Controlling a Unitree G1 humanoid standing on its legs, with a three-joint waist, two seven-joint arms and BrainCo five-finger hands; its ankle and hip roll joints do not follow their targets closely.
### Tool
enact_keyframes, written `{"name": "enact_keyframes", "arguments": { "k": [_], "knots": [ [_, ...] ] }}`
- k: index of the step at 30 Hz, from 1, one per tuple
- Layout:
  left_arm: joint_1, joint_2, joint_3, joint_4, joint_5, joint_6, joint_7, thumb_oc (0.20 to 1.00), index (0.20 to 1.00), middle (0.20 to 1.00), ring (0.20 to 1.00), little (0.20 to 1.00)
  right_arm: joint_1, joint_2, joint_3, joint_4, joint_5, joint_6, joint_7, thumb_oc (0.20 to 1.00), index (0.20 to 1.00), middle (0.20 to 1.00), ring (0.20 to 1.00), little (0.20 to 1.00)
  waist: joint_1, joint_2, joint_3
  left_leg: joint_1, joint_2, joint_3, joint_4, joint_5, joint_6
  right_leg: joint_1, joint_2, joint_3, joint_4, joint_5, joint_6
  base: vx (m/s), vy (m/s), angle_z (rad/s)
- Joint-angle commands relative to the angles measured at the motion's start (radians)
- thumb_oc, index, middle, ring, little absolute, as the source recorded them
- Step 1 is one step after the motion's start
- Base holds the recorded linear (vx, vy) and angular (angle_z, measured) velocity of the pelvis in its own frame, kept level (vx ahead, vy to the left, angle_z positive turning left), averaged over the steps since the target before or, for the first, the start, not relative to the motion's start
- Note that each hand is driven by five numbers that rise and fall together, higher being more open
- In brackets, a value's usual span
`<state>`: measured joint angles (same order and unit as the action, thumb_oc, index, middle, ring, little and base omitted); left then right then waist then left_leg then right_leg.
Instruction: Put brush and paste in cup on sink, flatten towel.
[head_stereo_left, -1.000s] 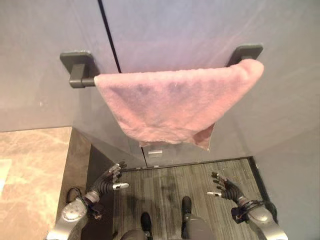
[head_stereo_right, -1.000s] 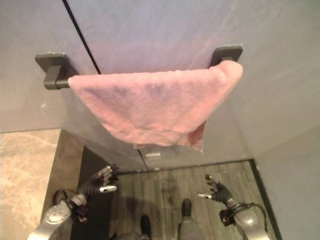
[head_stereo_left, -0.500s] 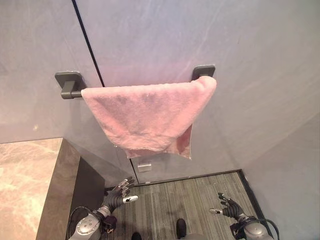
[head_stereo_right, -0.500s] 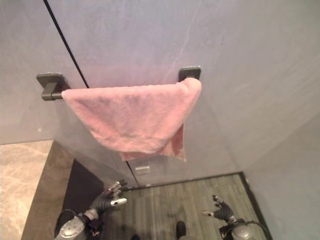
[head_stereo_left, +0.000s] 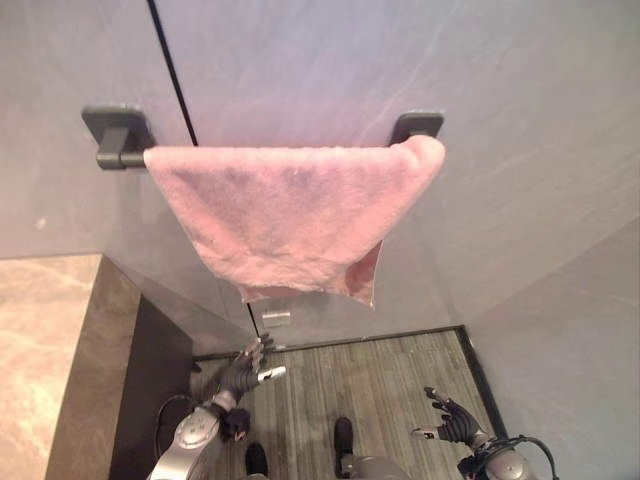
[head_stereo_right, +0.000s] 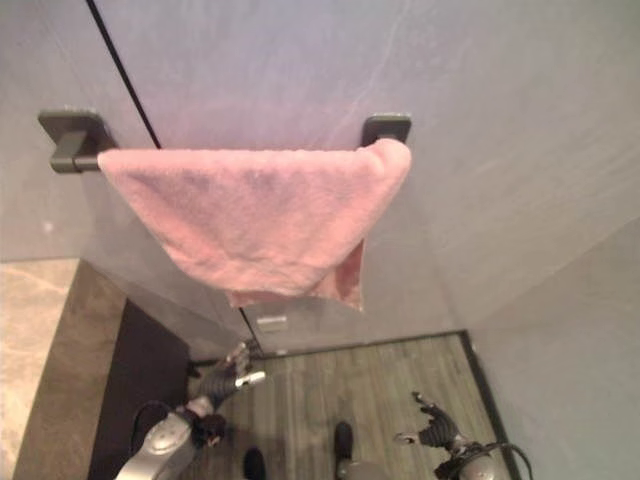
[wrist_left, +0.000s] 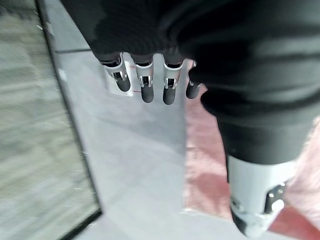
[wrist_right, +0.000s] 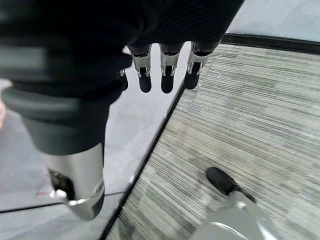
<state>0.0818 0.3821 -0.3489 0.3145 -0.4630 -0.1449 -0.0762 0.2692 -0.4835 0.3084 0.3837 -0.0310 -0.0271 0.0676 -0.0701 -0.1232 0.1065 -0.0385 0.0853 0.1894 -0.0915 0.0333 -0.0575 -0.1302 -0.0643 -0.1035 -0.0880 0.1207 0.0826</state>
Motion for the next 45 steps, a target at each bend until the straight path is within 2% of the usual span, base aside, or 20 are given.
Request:
{"name": "enact_keyframes", "arguments": {
  "k": [1, 4, 9, 12, 15, 19, 22, 28, 31, 32, 38, 45],
  "knots": [
    [-0.066, 0.009, -0.008, -0.021, -0.027, -0.080, 0.029, 1.000, 1.000, 1.000, 1.000, 1.000, -0.033, 0.002, 0.002, -0.030, 0.006, -0.032, -0.010, 1.000, 1.000, 1.000, 1.000, 1.000, 0.000, -0.031, 0.032, 0.024, 0.009, -0.022, 0.005, -0.001, -0.028, 0.042, -0.022, -0.014, 0.021, -0.025, 0.071, 0.01, -0.032, 0.13],
    [-0.096, 0.007, -0.027, -0.031, -0.051, -0.095, 0.041, 1.000, 1.000, 1.000, 1.000, 1.000, -0.045, 0.013, 0.022, 0.018, 0.026, -0.035, -0.031, 1.000, 1.000, 1.000, 1.000, 1.000, 0.000, -0.050, 0.033, 0.022, 0.019, -0.025, 0.004, 0.002, -0.035, 0.047, -0.014, -0.016, 0.007, -0.024, 0.069, -0.02, -0.057, 0.14],
    [-0.111, 0.012, -0.037, -0.064, -0.079, -0.112, 0.045, 1.000, 1.000, 1.000, 1.000, 1.000, -0.057, 0.039, 0.037, 0.108, 0.029, -0.032, -0.053, 1.000, 1.000, 1.000, 1.000, 1.000, 0.000, -0.063, 0.020, 0.022, 0.031, -0.022, 0.004, 0.003, -0.042, 0.049, -0.005, -0.015, 0.006, -0.026, 0.068, 0.00, -0.041, 0.01],
    [-0.124, 0.017, -0.038, -0.139, -0.130, -0.127, 0.040, 1.000, 1.000, 1.000, 1.000, 1.000, -0.076, 0.064, 0.041, 0.229, 0.017, -0.034, -0.085, 1.000, 1.000, 1.000, 1.000, 1.000, -0.001, -0.066, 0.014, 0.024, 0.037, -0.028, 0.004, 0.002, -0.047, 0.055, -0.001, -0.027, 0.008, -0.028, 0.065, 0.00, -0.011, 0.00],
    [-0.132, 0.024, -0.035, -0.189, -0.141, -0.132, 0.029, 1.000, 1.000, 1.000, 1.000, 1.000, -0.062, 0.049, 0.047, 0.225, -0.019, -0.041, -0.075, 1.000, 1.000, 1.000, 1.000, 1.000, -0.006, -0.073, 0.012, 0.024, 0.040, -0.031, 0.004, 0.001, -0.051, 0.058, 0.001, -0.034, 0.007, -0.029, 0.065, 0.00, -0.026, 0.12],
    [-0.141, 0.031, -0.044, -0.240, -0.152, -0.137, 0.009, 1.000, 1.000, 1.000, 1.000, 1.000, -0.045, 0.057, 0.034, 0.347, -0.047, -0.036, -0.084, 1.000, 1.000, 1.000, 1.000, 1.000, -0.009, -0.082, 0.007, 0.024, 0.042, -0.037, 0.004, 0.002, -0.054, 0.063, 0.003, -0.042, 0.007, -0.031, 0.064, 0.01, -0.021, 0.10],
    [-0.138, 0.041, -0.050, -0.315, -0.187, -0.128, -0.017, 1.000, 1.000, 1.000, 1.000, 1.000, -0.058, 0.086, 0.010, 0.519, -0.052, -0.022, -0.111, 1.000, 1.000, 1.000, 1.000, 1.000, -0.005, -0.089, 0.000, 0.026, 0.046, -0.046, 0.004, 0.000, -0.054, 0.067, 0.007, -0.046, 0.006, -0.032, 0.062, 0.01, -0.022, 0.02],
    [-0.126, 0.050, -0.052, -0.356, -0.207, -0.124, -0.033, 1.000, 1.000, 1.000, 1.000, 1.000, -0.071, 0.101, 0.005, 0.549, -0.034, -0.028, -0.111, 1.000, 1.000, 1.000, 1.000, 1.000, 0.001, -0.097, -0.005, 0.033, 0.048, -0.047, 0.004, -0.004, -0.055, 0.072, 0.011, -0.039, 0.005, -0.033, 0.060, 0.00, 0.000, 0.00],
    [-0.123, 0.048, -0.053, -0.334, -0.200, -0.125, -0.027, 0.633, 0.633, 0.633, 0.633, 0.633, -0.069, 0.097, 0.013, 0.500, -0.015, -0.035, -0.099, 1.000, 1.000, 1.000, 1.000, 1.000, 0.001, -0.097, -0.006, 0.035, 0.049, -0.046, 0.004, -0.005, -0.055, 0.074, 0.013, -0.038, 0.005, -0.035, 0.060, 0.00, 0.000, 0.00],
    [-0.120, 0.047, -0.050, -0.326, -0.193, -0.126, -0.024, 0.200, 0.200, 0.200, 0.200, 0.200, -0.069, 0.095, 0.017, 0.469, -0.006, -0.038, -0.091, 1.000, 1.000, 1.000, 1.000, 1.000, 0.002, -0.097, -0.006, 0.035, 0.049, -0.046, 0.004, -0.005, -0.055, 0.075, 0.013, -0.036, 0.005, -0.036, 0.060, 0.00, 0.000, 0.00],
    [-0.102, 0.044, -0.042, -0.302, -0.192, -0.124, -0.023, 0.200, 0.200, 0.200, 0.200, 0.200, -0.065, 0.081, 0.036, 0.353, 0.018, -0.046, -0.066, 1.000, 1.000, 1.000, 1.000, 1.000, 0.004, -0.098, -0.004, 0.035, 0.049, -0.045, 0.004, -0.005, -0.055, 0.074, 0.014, -0.034, 0.003, -0.036, 0.061, 0.00, 0.000, 0.00],
    [-0.087, 0.048, -0.038, -0.282, -0.182, -0.122, -0.022, 0.200, 0.200, 0.200, 0.200, 0.200, -0.071, 0.082, 0.039, 0.388, 0.010, -0.043, -0.072, 1.000, 1.000, 1.000, 1.000, 1.000, 0.007, -0.092, -0.005, 0.032, 0.045, -0.046, 0.004, -0.006, -0.052, 0.072, 0.011, -0.031, 0.003, -0.033, 0.063, 0.01, 0.010, 0.00]
  ]
}}
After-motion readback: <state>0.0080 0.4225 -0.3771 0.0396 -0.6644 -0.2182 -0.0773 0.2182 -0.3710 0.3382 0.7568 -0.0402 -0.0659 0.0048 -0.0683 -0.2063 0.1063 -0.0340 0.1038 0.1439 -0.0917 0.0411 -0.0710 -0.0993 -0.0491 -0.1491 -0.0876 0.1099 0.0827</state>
